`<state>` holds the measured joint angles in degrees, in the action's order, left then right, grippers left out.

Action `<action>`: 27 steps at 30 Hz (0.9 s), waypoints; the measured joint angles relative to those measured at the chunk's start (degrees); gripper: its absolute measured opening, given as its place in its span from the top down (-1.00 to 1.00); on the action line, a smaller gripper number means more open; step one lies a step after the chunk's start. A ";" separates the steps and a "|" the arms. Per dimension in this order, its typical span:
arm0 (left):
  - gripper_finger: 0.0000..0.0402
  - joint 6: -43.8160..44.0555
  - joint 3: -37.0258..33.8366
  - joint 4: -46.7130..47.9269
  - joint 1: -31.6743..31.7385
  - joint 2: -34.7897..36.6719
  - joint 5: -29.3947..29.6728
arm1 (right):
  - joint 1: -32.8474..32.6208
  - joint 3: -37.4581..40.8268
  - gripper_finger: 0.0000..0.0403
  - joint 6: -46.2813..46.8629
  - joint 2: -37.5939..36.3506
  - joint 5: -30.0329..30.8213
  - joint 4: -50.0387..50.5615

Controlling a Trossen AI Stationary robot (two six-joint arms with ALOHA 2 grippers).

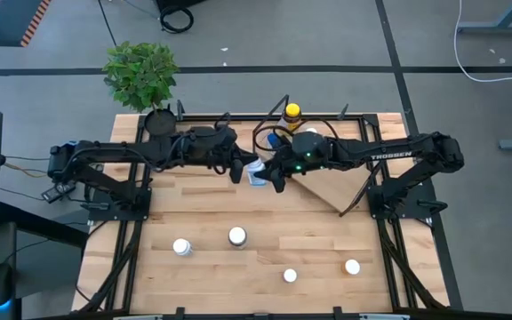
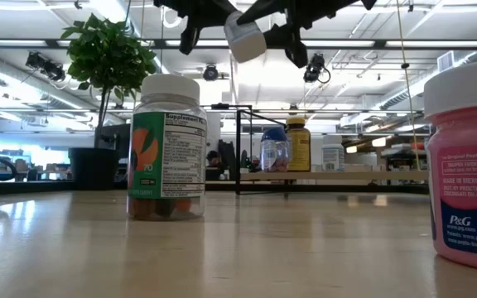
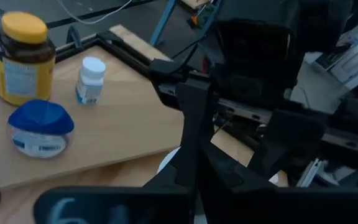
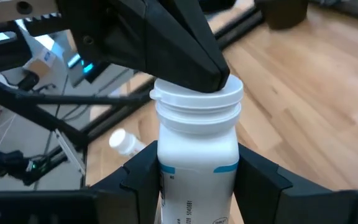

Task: Pick and place medicine bottles onto shelf by color
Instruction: Put the white and blue medicine bottle on the shelf aligned with the other white and blue medicine bottle

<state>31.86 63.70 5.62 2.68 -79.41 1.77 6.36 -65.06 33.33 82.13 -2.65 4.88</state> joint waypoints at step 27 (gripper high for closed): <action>0.95 -2.09 0.11 -3.74 -4.02 -2.82 2.12 | 0.84 0.00 0.14 1.58 -0.04 -1.32 3.14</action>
<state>29.77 63.81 1.89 -1.33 -82.22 3.89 7.20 -65.06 34.92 82.08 -3.97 8.02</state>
